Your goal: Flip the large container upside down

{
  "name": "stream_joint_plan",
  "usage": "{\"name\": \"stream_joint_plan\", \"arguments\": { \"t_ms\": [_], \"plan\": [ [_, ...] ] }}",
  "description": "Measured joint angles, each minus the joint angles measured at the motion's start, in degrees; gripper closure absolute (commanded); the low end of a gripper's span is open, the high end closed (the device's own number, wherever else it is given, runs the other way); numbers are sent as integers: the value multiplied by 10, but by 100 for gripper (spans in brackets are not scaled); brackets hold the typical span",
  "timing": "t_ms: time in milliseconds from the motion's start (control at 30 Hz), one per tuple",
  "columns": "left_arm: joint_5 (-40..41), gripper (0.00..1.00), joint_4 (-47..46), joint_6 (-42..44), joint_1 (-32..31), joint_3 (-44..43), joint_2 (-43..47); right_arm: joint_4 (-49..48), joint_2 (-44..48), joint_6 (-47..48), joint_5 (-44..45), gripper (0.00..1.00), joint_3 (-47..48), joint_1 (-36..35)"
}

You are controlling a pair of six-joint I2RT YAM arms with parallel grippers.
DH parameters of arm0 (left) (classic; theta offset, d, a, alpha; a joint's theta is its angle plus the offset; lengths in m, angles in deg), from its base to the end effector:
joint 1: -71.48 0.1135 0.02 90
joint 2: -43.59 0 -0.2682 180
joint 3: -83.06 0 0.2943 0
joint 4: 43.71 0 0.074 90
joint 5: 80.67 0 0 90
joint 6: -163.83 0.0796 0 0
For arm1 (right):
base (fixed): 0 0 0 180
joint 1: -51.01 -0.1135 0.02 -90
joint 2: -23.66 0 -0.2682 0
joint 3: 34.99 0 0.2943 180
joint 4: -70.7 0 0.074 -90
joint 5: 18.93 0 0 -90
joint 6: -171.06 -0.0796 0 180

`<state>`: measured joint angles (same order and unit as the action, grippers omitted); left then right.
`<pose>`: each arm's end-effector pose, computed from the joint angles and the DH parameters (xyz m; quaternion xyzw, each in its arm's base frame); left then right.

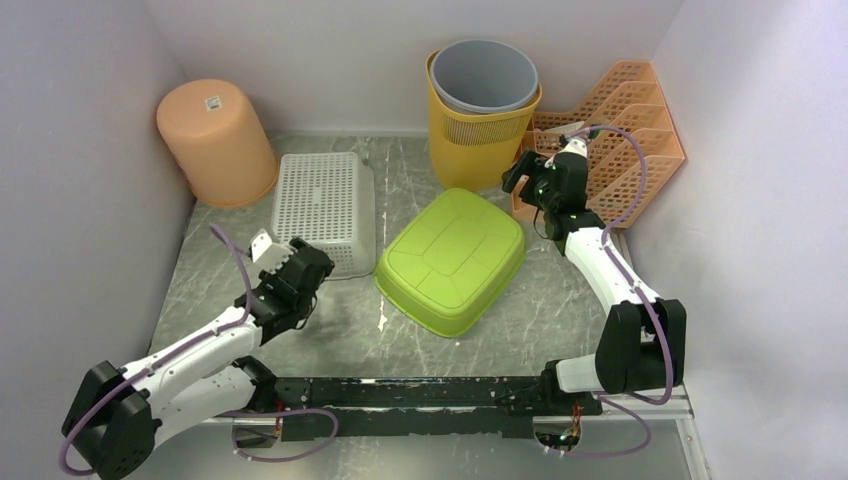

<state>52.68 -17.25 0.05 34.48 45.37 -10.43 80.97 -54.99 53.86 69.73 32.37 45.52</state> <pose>0.2259 -0.1018 0.1582 -0.4090 0.7614 -0.1140 0.4899 0.3966 0.0400 0.2624 0.1493 0.8133 0.1675 0.5369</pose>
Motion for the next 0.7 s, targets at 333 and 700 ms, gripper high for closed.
{"name": "stream_joint_plan", "arguments": {
  "t_ms": [333,700],
  "plan": [
    [6,21,-76,257,-42,-239,-104,0,-7,0,0,19,0,-10],
    [-107,20,-101,400,85,-432,-381,16,-15,13,3,18,0,-21]
  ]
}}
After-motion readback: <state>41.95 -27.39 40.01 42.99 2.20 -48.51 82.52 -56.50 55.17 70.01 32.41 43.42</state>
